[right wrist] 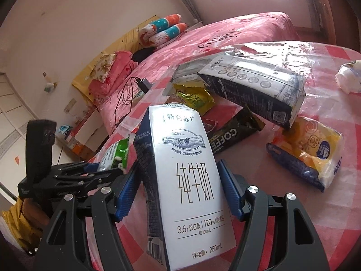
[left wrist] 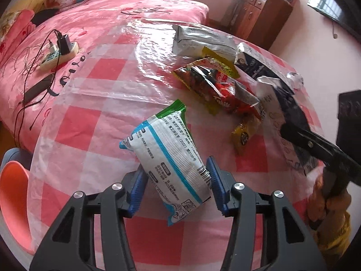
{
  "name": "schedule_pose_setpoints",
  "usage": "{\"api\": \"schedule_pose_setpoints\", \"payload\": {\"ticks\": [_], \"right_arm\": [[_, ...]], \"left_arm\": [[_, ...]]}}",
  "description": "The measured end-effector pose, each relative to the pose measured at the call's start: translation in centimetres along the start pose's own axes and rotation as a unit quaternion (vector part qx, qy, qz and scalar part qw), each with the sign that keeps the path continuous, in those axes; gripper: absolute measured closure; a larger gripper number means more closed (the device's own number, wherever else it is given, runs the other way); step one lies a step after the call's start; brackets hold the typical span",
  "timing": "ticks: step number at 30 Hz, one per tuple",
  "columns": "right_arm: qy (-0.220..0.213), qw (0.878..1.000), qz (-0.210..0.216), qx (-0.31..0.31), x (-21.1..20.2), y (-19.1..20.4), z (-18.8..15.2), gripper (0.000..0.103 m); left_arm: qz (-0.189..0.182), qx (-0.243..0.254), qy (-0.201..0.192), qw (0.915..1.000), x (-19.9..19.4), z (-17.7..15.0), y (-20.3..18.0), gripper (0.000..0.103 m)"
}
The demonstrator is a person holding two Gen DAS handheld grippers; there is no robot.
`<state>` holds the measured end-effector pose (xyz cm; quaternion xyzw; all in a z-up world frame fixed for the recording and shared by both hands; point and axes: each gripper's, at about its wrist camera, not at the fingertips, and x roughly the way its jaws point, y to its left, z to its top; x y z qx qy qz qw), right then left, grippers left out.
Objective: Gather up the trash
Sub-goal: 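Carry the snack bag with left tool while right tool carries the milk carton to the bin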
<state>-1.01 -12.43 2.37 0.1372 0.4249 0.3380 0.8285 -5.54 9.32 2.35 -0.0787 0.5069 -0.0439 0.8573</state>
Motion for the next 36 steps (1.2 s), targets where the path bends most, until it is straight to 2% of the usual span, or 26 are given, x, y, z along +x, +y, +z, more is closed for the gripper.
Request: {"api": "schedule_pose_setpoints", "payload": {"ticks": [3,10,19,26,36], "right_arm": [[-0.002,1.000,0.000,0.023,0.0,0.1,-0.1,0.035],[-0.008,0.998,-0.034,0.054,-0.3,1.7,-0.6,0.036],[-0.001,0.997,-0.019,0.078,0.5,5.2,-0.4,0.036],[0.024,0.996,0.012,0.080,2.8,8.8,0.2,0.036],[0.095,0.991,0.089,0.037,9.4,17.7,0.6,0.036]], "left_arm": [[-0.015,0.007,-0.009,0.9998,-0.5,-0.2,0.6,0.050],[-0.048,0.005,-0.026,0.9985,-1.7,-0.8,2.8,0.050],[-0.064,-0.011,-0.046,0.9968,-3.6,-2.1,6.4,0.050],[-0.060,-0.033,-0.062,0.9957,-5.0,-3.3,10.0,0.050],[-0.005,-0.101,-0.082,0.9915,-8.2,-6.7,18.4,0.050]]}}
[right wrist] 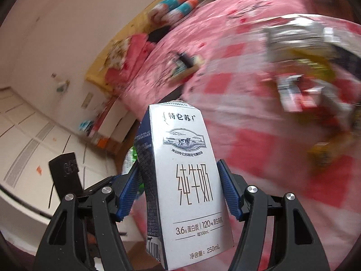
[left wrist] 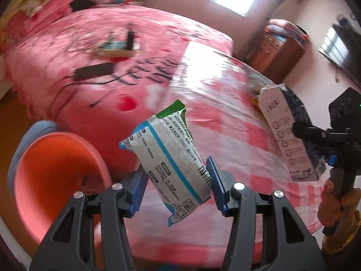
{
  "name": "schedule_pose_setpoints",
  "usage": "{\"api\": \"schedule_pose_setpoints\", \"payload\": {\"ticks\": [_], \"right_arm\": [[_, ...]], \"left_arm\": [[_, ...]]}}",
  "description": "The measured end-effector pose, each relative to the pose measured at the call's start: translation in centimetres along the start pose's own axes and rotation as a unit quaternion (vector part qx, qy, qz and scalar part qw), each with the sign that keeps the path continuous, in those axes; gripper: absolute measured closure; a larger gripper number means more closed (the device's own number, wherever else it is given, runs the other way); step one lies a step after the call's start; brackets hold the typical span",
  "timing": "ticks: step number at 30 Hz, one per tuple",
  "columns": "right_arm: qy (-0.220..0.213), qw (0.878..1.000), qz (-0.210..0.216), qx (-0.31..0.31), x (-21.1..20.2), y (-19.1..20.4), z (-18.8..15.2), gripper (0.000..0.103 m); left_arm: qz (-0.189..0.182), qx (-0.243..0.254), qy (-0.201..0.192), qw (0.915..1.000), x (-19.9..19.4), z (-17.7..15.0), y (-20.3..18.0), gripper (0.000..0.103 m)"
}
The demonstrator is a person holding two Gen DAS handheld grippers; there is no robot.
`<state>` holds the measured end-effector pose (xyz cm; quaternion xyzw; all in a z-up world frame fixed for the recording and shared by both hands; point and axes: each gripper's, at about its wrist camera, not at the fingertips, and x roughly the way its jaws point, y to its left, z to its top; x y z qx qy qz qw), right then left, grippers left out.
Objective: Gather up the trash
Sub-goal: 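Carry the snack bag with left tool while right tool carries the milk carton to the bin, then open the left tool over the bin while right tool releases the milk carton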
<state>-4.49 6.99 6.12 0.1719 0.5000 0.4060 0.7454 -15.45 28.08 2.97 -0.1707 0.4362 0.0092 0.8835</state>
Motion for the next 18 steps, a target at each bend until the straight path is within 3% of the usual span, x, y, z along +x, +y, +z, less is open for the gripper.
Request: {"api": "schedule_pose_setpoints", "payload": {"ticks": [10,18], "right_arm": [[0.087,0.993,0.065,-0.047,9.3,8.2,-0.1,0.036],[0.127,0.985,0.089,-0.079,15.8,13.6,-0.8,0.034]], "left_arm": [[0.081,-0.085,-0.021,0.9929,-2.8,-2.1,10.3,0.050],[0.112,-0.132,-0.017,0.9848,-2.2,-4.0,15.3,0.048]]}}
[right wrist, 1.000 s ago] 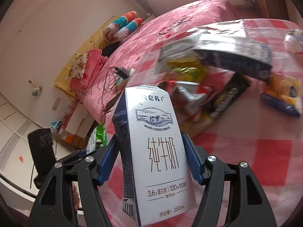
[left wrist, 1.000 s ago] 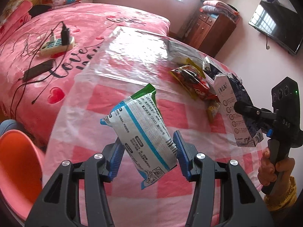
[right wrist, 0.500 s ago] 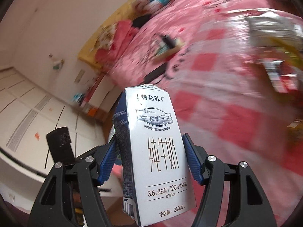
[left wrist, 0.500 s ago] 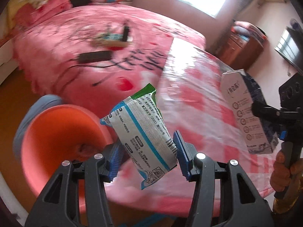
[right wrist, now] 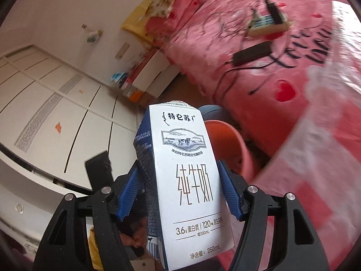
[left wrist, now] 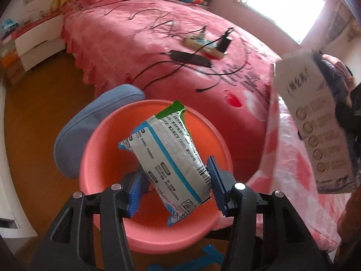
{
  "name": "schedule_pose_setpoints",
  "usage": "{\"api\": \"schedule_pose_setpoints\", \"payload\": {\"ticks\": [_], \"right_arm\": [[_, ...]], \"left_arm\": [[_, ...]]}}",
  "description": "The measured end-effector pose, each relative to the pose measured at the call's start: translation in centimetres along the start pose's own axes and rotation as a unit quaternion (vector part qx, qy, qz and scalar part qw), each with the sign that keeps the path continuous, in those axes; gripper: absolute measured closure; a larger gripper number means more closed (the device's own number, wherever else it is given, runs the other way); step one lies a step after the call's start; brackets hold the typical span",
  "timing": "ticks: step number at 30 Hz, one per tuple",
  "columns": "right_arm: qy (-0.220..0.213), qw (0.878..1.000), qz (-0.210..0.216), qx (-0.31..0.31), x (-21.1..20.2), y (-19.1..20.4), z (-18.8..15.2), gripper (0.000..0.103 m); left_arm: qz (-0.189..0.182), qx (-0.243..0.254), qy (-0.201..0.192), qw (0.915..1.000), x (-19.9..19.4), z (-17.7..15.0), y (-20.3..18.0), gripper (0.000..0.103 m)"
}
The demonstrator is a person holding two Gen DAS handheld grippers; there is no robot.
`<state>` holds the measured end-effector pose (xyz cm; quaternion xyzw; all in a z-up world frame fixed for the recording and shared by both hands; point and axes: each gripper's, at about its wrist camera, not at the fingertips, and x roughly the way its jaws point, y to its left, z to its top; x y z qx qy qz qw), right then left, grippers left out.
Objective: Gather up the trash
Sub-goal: 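Open the left tool over the bin while right tool releases the milk carton, then move both open tools back toward the trash pile on the table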
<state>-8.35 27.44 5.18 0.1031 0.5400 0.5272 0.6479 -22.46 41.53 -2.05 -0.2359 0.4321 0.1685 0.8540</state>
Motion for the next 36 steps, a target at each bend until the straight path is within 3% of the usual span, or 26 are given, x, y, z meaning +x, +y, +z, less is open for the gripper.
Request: {"api": "schedule_pose_setpoints", "payload": {"ticks": [1,3,6,14,17,22,28,31,36], "right_arm": [[0.001,1.000,-0.002,-0.003,0.9,0.2,0.2,0.033],[0.001,1.000,-0.009,0.001,1.9,0.0,0.3,0.021],[-0.001,1.000,-0.013,0.021,2.4,-0.7,0.1,0.019],[-0.058,0.995,-0.077,0.033,-2.1,-3.3,-1.5,0.019],[-0.087,0.990,-0.099,0.040,-4.3,-4.2,-2.2,0.014],[-0.119,0.984,-0.124,0.034,-7.0,-5.0,-3.7,0.014],[-0.146,0.979,-0.136,0.033,-8.9,-6.0,-5.7,0.013],[-0.164,0.976,-0.138,0.041,-10.1,-6.7,-6.5,0.013],[-0.203,0.966,-0.154,0.032,-12.4,-7.1,-7.8,0.008]], "left_arm": [[0.007,-0.003,0.004,1.0000,0.3,-0.2,0.5,0.047],[0.022,-0.013,0.006,0.9997,0.8,-0.5,1.5,0.034],[0.036,-0.021,-0.006,0.9991,0.5,-0.9,2.3,0.025],[0.045,0.006,-0.055,0.9974,-0.9,-0.8,2.1,0.018],[0.043,0.023,-0.084,0.9952,-1.5,-0.7,1.3,0.016],[0.005,0.022,-0.117,0.9928,-2.3,-0.5,-0.1,0.016],[-0.003,0.048,-0.120,0.9916,-2.4,-0.6,-2.9,0.016],[0.001,0.062,-0.099,0.9931,-2.2,-0.8,-4.5,0.016],[-0.024,0.079,-0.056,0.9951,-1.3,-0.9,-7.0,0.016]]}}
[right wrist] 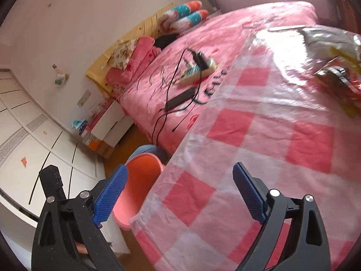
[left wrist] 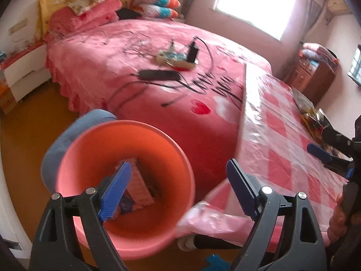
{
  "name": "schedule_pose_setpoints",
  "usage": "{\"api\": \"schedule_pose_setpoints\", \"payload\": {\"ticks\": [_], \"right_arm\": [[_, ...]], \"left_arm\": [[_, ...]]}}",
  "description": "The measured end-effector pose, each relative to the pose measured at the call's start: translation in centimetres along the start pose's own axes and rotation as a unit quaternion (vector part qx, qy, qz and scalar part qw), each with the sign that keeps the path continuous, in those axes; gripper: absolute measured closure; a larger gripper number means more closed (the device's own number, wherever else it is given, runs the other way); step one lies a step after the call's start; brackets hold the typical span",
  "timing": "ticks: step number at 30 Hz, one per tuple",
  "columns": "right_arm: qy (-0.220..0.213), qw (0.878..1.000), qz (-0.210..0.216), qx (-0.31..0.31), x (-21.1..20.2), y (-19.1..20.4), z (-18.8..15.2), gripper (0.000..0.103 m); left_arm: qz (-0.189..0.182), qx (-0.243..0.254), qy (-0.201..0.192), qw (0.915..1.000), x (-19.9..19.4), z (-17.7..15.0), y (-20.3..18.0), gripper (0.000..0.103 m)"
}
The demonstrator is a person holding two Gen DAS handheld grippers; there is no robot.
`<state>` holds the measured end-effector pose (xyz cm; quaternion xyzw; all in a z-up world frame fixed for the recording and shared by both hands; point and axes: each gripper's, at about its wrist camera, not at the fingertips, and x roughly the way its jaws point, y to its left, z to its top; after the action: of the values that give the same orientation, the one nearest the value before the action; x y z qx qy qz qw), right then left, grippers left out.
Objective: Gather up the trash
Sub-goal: 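Move both open tools back toward the trash pile on the table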
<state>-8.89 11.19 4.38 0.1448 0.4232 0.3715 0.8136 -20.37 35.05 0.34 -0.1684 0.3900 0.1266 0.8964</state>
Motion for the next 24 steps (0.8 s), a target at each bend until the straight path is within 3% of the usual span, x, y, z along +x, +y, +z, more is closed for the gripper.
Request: {"api": "schedule_pose_setpoints", "payload": {"ticks": [7,24], "right_arm": [[-0.046,0.999,-0.009,-0.017,-2.6,-1.2,-0.4,0.005],[-0.072,0.997,-0.004,0.015,-6.6,-6.2,-0.6,0.005]], "left_arm": [[-0.014,0.031,-0.001,0.9994,-0.6,-0.2,-3.3,0.016],[-0.012,0.088,0.022,0.9958,0.3,-1.0,-10.4,0.016]]}}
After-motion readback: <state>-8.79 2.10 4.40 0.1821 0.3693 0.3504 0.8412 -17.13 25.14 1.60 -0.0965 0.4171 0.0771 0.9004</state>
